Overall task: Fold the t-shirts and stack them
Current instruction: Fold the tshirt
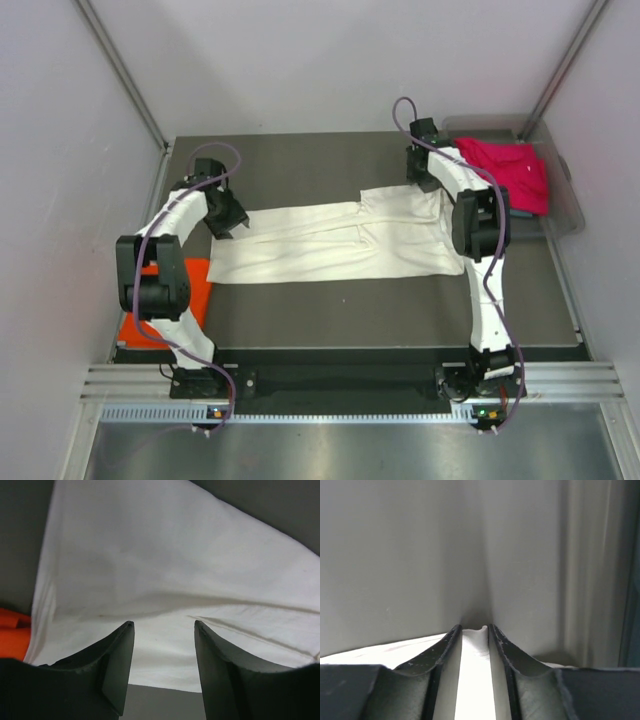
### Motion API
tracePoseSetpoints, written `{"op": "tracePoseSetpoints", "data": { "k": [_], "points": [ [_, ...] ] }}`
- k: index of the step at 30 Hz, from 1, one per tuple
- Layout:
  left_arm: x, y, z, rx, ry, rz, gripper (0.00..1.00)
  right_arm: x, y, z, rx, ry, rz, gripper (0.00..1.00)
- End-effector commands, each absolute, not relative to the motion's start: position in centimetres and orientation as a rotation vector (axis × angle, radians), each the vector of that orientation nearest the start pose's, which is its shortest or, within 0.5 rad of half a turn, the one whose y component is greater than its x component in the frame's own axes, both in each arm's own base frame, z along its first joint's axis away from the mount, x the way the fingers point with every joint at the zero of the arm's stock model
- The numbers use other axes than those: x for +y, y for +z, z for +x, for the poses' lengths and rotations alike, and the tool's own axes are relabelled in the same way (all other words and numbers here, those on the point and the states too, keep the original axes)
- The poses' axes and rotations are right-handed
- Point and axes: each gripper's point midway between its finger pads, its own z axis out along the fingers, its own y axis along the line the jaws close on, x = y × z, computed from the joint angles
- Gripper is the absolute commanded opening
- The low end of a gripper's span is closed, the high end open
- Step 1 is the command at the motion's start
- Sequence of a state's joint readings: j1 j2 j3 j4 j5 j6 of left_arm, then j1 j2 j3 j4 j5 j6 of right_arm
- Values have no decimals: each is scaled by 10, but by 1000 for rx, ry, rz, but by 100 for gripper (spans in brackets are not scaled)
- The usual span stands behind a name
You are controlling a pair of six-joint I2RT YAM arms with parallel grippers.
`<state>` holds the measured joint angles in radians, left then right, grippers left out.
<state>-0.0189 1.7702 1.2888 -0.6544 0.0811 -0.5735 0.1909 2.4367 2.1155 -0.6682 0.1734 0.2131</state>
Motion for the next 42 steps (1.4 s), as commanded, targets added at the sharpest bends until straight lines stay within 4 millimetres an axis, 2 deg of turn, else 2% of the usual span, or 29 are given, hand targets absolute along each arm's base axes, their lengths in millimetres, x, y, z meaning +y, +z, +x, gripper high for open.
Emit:
{"op": "tracePoseSetpoints", "data": {
  "k": [1,2,5,12,19,22,27,35,42],
  "points": [
    [-13,111,385,2477,-115,-927,57,90,34,575,2525,-17,110,27],
    [4,108,380,2454,-57,-1006,58,91,35,575,2524,-7,117,26],
    [15,108,377,2405,-45,-1134,58,95,32,574,2530,24,122,23],
    [24,108,368,2354,-63,-1269,61,97,32,573,2535,41,119,15],
    [27,92,356,2355,-74,-1427,63,102,37,575,2523,73,108,11],
    [30,82,359,2366,-95,-1462,61,104,38,576,2520,87,106,11],
    [27,71,368,2376,-132,-1474,54,104,40,576,2516,90,101,11],
    [29,57,371,2392,-113,-1487,51,106,41,578,2511,103,102,10],
    [32,50,383,2404,-131,-1462,26,109,42,579,2508,129,115,6]
  ]
}}
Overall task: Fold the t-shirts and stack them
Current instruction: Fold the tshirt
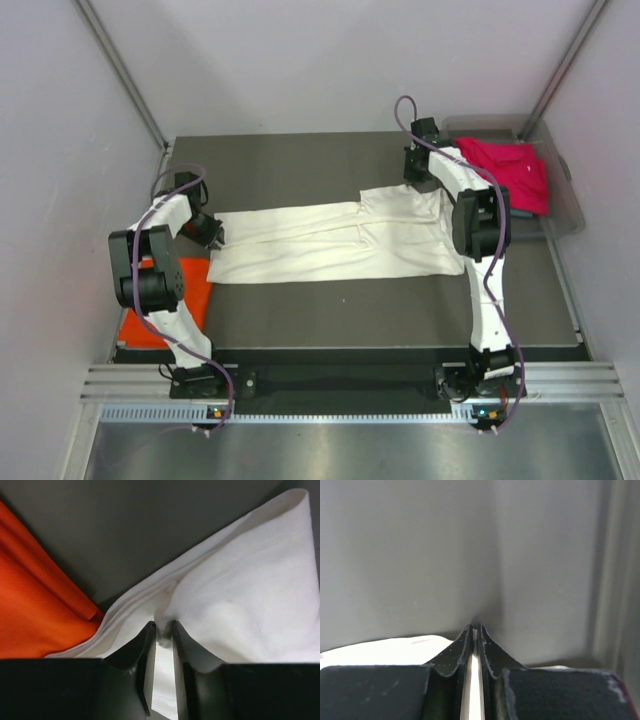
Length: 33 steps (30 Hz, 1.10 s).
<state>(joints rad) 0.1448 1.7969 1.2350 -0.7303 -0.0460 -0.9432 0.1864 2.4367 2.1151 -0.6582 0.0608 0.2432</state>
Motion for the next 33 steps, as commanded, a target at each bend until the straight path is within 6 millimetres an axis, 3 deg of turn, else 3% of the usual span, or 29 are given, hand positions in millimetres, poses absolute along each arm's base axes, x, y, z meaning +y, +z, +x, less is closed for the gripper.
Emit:
{"op": "tracePoseSetpoints", "data": {
  "k": [1,4,9,13,18,24,29,33],
  "points": [
    [32,51,387,2405,-137,-1454,24,110,43,579,2508,134,118,4],
    [34,51,390,2403,-137,-1448,1,111,46,580,2499,146,132,0],
    [42,69,412,2356,-139,-1349,0,115,79,594,2405,185,158,0],
    [45,92,446,2320,-179,-1240,0,117,141,608,2239,220,176,0],
    [38,90,481,2321,-294,-1157,0,111,195,623,2077,227,188,0],
    [34,86,521,2279,-391,-1048,0,123,219,636,1982,306,137,0],
    [30,80,554,2217,-475,-973,0,121,244,651,1873,324,136,0],
    [31,80,577,2162,-509,-926,0,125,246,663,1836,392,137,0]
  ]
}}
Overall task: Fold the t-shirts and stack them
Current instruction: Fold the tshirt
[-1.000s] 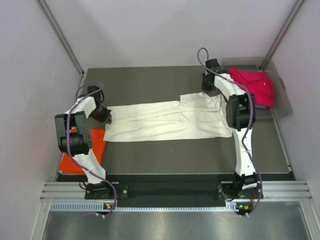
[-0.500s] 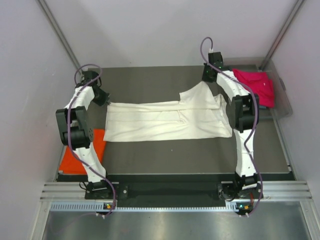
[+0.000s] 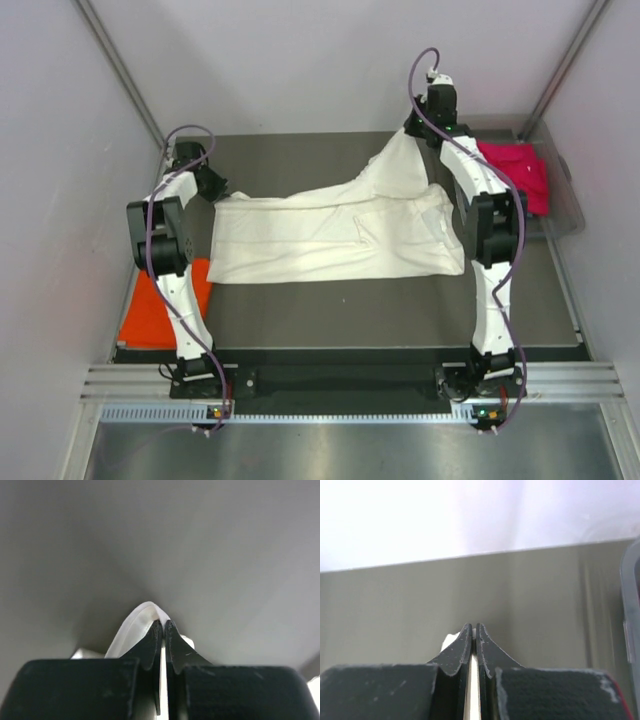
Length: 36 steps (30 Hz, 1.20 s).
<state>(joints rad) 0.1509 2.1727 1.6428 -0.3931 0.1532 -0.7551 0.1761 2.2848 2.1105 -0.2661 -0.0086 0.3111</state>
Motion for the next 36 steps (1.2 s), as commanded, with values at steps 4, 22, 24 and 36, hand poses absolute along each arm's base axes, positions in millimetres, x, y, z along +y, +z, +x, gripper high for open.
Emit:
{"op": "tracePoseSetpoints", "data": {
  "k": [4,22,24,36],
  "points": [
    [33,69,591,2147,-518,-901,0,125,242,676,1823,428,138,0],
    [48,91,605,2092,-461,-897,0,134,229,679,1846,516,138,0],
    [49,92,599,2113,-454,-908,0,131,235,672,1859,506,142,0],
    [42,119,559,2174,-445,-940,0,134,251,616,1981,550,109,0]
  ]
}}
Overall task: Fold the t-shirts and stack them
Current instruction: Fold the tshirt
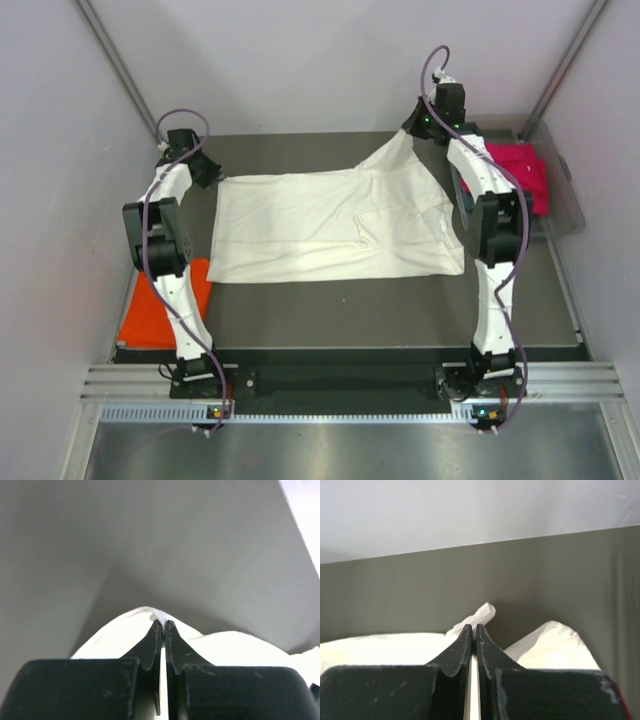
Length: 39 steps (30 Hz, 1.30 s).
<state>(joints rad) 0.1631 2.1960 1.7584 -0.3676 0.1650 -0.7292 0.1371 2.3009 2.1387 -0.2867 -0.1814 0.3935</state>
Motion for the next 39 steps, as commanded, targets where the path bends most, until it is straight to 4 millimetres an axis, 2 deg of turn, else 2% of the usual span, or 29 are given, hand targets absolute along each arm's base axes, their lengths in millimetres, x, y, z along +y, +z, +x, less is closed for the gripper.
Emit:
{"op": "tracePoseSetpoints", "data": {
  "k": [1,2,3,4,5,6,7,8,9,10,11,12,13,14,15,16,18,19,20,21,23,25,27,28,34,39],
  "points": [
    [41,118,556,2185,-450,-942,0,135,253,612,1983,558,112,0],
    [40,116,553,2196,-448,-939,0,135,239,604,2018,558,119,0],
    [40,120,551,2197,-446,-936,0,134,248,597,2011,550,121,0],
    [41,120,548,2204,-437,-938,0,133,248,592,2019,544,125,0],
    [40,116,542,2230,-425,-940,0,131,234,583,2058,536,138,0],
    [41,117,538,2237,-415,-942,0,130,243,576,2048,534,138,0],
    [39,115,534,2252,-419,-939,0,128,241,571,2059,529,145,0],
    [37,110,527,2279,-419,-939,0,127,229,562,2094,525,148,0],
    [36,108,524,2292,-423,-937,0,127,237,554,2086,528,143,0],
    [33,105,519,2311,-433,-941,0,126,223,545,2122,525,141,0],
    [28,100,512,2337,-453,-942,0,125,221,539,2136,516,130,0],
    [26,103,509,2335,-460,-931,0,122,228,532,2124,504,128,0],
    [26,103,505,2340,-456,-928,0,120,227,526,2127,497,128,0],
    [30,96,498,2354,-423,-935,0,119,212,517,2162,495,134,0],
    [31,99,494,2355,-403,-929,0,121,216,509,2156,513,123,0],
    [34,98,489,2369,-379,-921,0,121,203,500,2189,519,126,0],
    [38,95,480,2403,-339,-933,0,121,205,487,2183,522,119,0],
    [38,95,477,2417,-329,-922,0,120,191,477,2214,518,125,0],
    [38,92,474,2431,-321,-923,0,117,196,473,2200,498,121,0],
    [38,90,468,2453,-305,-928,0,114,187,465,2227,482,122,0],
    [39,87,463,2473,-292,-927,0,107,189,457,2230,444,118,0],
    [39,82,456,2500,-276,-928,0,102,182,447,2260,410,128,0],
    [39,81,452,2507,-276,-924,0,93,186,441,2248,371,140,0],
    [38,79,449,2520,-272,-919,0,88,178,435,2271,350,154,0],
    [40,70,435,2569,-235,-913,0,70,169,420,2294,287,195,0],
    [46,76,429,2569,-179,-879,0,60,178,412,2275,253,218,0]
  ]
}}
